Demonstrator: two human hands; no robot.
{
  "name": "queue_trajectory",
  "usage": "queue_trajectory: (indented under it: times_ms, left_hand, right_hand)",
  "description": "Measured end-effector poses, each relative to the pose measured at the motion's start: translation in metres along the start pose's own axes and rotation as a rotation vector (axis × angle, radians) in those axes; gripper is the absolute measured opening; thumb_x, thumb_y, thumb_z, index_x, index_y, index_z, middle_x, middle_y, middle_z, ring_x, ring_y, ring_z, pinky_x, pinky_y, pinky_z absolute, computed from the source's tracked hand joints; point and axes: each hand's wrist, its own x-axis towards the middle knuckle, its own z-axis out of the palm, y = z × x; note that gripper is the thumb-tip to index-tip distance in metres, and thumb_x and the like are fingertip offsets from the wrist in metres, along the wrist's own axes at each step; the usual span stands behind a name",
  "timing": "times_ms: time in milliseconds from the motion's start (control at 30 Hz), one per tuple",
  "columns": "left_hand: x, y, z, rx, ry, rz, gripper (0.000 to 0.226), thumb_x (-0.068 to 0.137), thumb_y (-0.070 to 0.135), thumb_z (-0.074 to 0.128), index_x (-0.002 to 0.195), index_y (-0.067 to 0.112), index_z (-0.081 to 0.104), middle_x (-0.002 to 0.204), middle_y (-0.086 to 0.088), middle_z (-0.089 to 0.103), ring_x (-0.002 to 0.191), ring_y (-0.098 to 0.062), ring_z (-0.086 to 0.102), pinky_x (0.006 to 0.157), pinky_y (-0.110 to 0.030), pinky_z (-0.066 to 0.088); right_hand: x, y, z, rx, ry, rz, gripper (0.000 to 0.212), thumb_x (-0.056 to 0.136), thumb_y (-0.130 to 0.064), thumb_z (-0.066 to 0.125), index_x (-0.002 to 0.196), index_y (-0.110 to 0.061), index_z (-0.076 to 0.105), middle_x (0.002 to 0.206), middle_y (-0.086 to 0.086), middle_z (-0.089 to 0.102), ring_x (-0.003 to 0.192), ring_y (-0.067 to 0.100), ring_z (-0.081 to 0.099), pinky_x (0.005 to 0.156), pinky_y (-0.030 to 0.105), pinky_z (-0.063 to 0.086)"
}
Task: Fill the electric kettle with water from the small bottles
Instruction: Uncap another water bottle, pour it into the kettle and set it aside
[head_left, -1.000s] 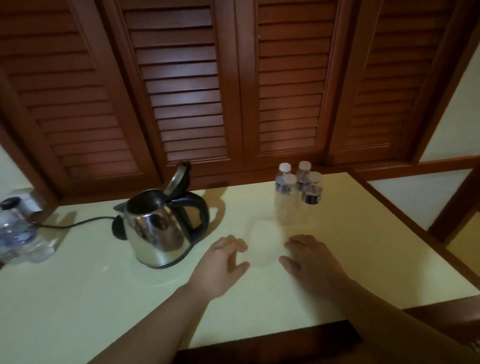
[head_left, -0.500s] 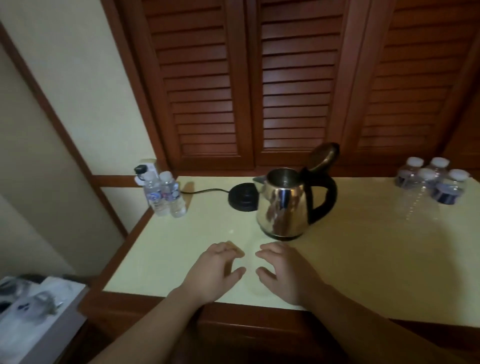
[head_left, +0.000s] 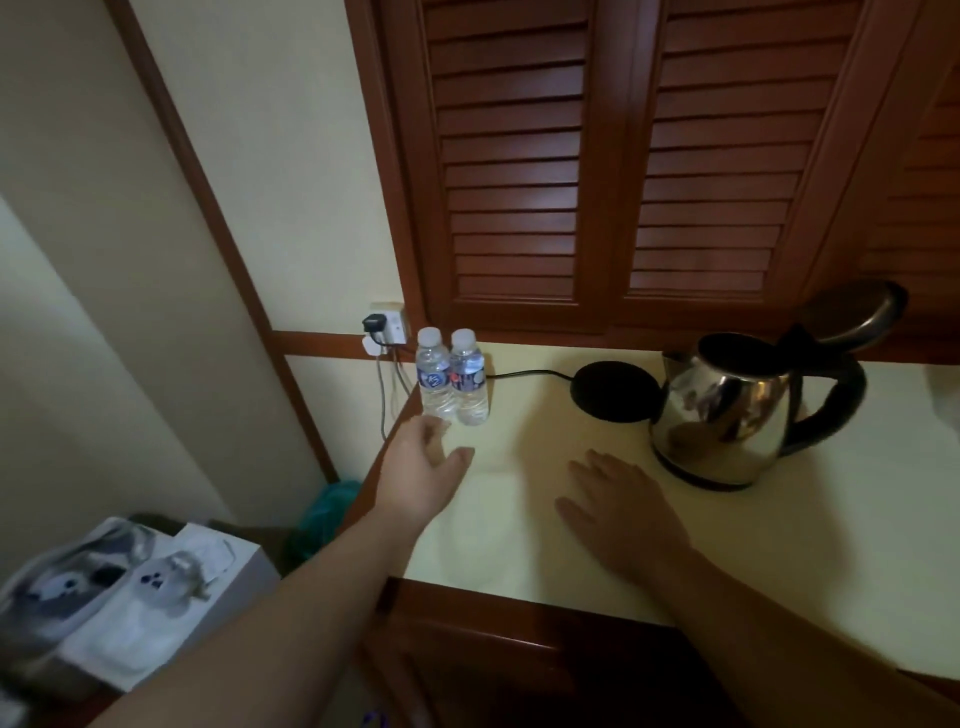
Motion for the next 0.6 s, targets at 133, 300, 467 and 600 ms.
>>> queue_trajectory:
  times_ms: [133,300,467,600]
  left_hand:
    - [0.041,0.006,-0.005,-0.132,0.096,-0.067,0.066,0.086,0.031,0.081,0.14,0.017,0.046,0.126,0.004,0.063,0.116,-0.015,0.062,0.091,-0.029,0.046]
    - [0.081,0.003,-0.009,-0.156,0.004,-0.021,0.079,0.086,0.019,0.081,0.151,0.018,0.037,0.128,0.004,0.066,0.111,-0.014,0.065,0.091,-0.023,0.046]
    - [0.096,-0.004,-0.008,-0.166,-0.052,0.052,0.055,0.086,0.027,0.083,0.129,0.032,0.049,0.111,0.018,0.065,0.105,-0.012,0.067,0.089,-0.032,0.05]
    - [0.078,-0.003,-0.017,-0.148,-0.038,0.082,0.048,0.088,0.03,0.081,0.124,0.031,0.049,0.104,0.021,0.064,0.091,0.006,0.062,0.071,-0.018,0.044]
  right_hand:
    - [0.0,0.001,-0.001,-0.028,-0.004,0.02,0.07,0.101,-0.066,0.03,0.162,-0.032,0.026,0.172,-0.004,0.017,0.157,0.014,0.014,0.126,0.038,0.011]
    - [-0.002,0.0,-0.004,-0.015,-0.033,0.041,0.07,0.102,-0.066,0.03,0.163,-0.034,0.022,0.172,-0.006,0.014,0.157,0.013,0.011,0.127,0.037,0.007]
    - [-0.005,-0.001,-0.009,0.014,-0.038,0.044,0.069,0.102,-0.065,0.034,0.163,-0.036,0.023,0.172,-0.01,0.014,0.157,0.01,0.009,0.124,0.032,0.005]
    - [-0.004,-0.002,-0.01,0.028,-0.027,0.048,0.068,0.101,-0.066,0.037,0.161,-0.037,0.025,0.171,-0.011,0.015,0.156,0.009,0.01,0.123,0.031,0.005]
